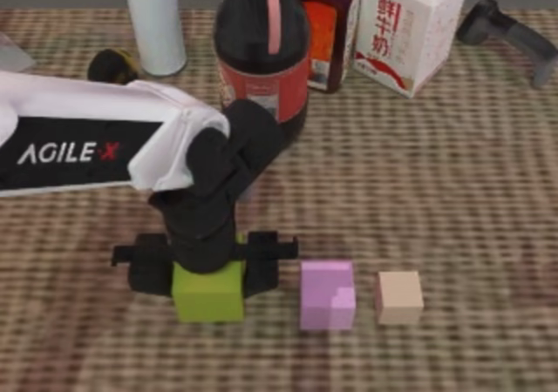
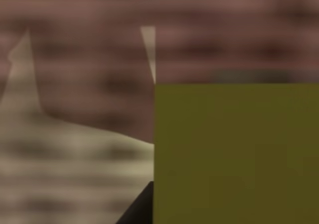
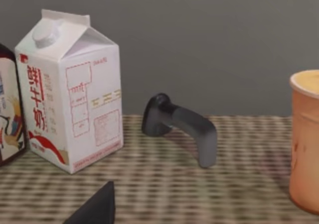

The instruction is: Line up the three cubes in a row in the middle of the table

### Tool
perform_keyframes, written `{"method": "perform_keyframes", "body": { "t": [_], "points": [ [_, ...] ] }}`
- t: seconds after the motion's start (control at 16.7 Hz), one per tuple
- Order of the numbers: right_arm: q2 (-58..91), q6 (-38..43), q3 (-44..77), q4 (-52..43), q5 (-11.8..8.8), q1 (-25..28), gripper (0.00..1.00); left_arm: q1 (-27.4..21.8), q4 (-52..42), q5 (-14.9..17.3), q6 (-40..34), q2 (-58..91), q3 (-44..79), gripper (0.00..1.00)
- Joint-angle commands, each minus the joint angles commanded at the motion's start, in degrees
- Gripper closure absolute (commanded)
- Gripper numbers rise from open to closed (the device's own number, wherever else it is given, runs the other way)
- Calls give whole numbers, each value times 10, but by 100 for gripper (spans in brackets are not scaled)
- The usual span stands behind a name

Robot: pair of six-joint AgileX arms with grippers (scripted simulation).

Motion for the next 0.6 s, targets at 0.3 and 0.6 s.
{"method": "perform_keyframes", "body": {
  "t": [0.3,0.6],
  "points": [
    [0,0,0,0,0,0,0,0,0,0,0,0,0,47],
    [0,0,0,0,0,0,0,0,0,0,0,0,0,10]
  ]
}}
